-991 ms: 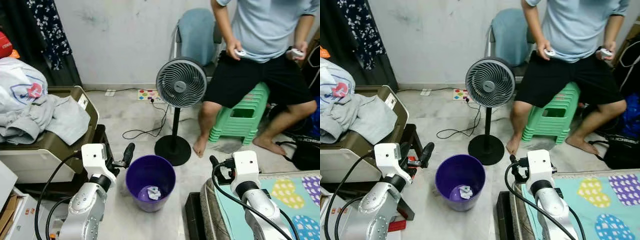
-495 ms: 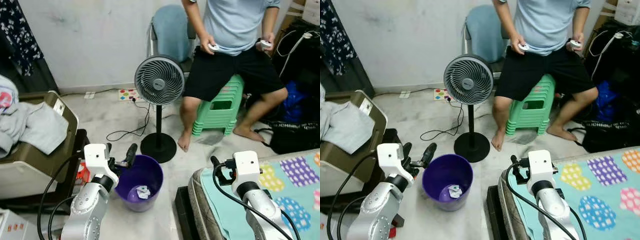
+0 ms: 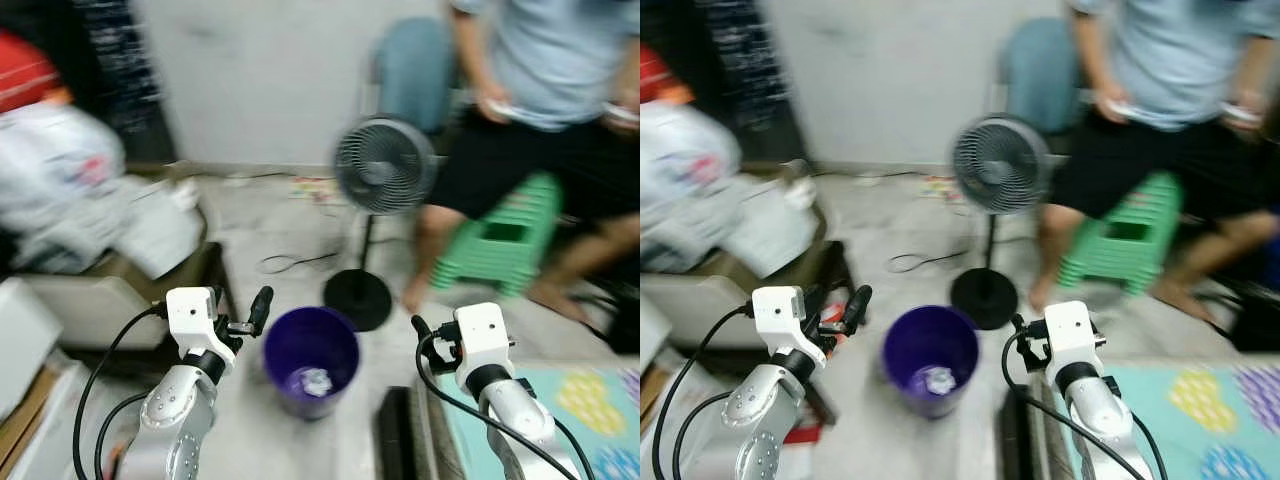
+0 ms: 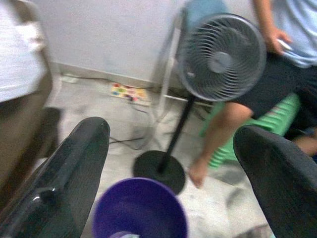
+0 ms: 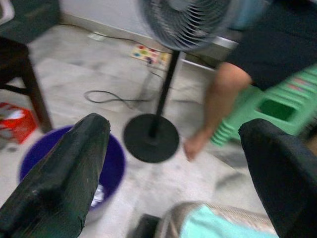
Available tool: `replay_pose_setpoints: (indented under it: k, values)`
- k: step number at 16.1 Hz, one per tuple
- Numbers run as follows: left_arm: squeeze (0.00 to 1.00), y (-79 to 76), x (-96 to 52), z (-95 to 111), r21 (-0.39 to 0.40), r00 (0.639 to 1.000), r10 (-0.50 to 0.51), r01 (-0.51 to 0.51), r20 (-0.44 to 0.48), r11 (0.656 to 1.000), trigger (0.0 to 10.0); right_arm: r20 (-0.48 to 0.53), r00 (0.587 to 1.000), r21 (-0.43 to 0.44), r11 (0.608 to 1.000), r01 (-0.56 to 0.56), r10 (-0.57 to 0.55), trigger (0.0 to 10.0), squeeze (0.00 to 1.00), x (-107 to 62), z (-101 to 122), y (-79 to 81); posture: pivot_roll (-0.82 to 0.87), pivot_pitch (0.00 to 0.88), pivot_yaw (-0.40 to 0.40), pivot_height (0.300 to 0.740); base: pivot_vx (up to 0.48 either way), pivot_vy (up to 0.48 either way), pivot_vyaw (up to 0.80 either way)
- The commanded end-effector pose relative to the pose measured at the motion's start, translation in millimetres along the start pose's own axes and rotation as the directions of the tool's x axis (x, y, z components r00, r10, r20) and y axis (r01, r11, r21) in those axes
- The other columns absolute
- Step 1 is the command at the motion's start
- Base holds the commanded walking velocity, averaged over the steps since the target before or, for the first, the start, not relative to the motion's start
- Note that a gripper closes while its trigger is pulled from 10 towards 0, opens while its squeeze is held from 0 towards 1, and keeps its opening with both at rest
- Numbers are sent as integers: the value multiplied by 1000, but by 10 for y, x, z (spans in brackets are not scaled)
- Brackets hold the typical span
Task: Clean up the room
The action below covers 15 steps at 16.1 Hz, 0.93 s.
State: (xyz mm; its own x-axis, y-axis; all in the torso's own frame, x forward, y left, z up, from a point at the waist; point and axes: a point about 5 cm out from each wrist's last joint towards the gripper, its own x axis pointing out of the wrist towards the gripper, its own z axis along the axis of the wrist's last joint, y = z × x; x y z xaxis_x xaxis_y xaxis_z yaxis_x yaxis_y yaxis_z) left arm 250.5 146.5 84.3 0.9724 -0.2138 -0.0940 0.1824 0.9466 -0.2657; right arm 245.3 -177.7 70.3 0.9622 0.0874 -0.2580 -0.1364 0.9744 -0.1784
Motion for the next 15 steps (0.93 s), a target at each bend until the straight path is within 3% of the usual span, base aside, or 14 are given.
replay_pose_setpoints:
  k: [1, 15]
  values:
    - [0, 16, -2, -10, -9, 1000, 5, -5, -7, 1000, 10000, 6, 1000, 8, 1000, 10, -10, 10000, 0, -1, 20, -24, -99, 0, 12, 740, 0, 0, 0]
    - [0, -5, -8, 0, -3, 999, -34, 34, 2, 999, 10000, 10, 1000, 11, 1000, 10, -10, 10000, 0, 1, 23, -25, -103, 0, 16, 740, 18, 0, 0]
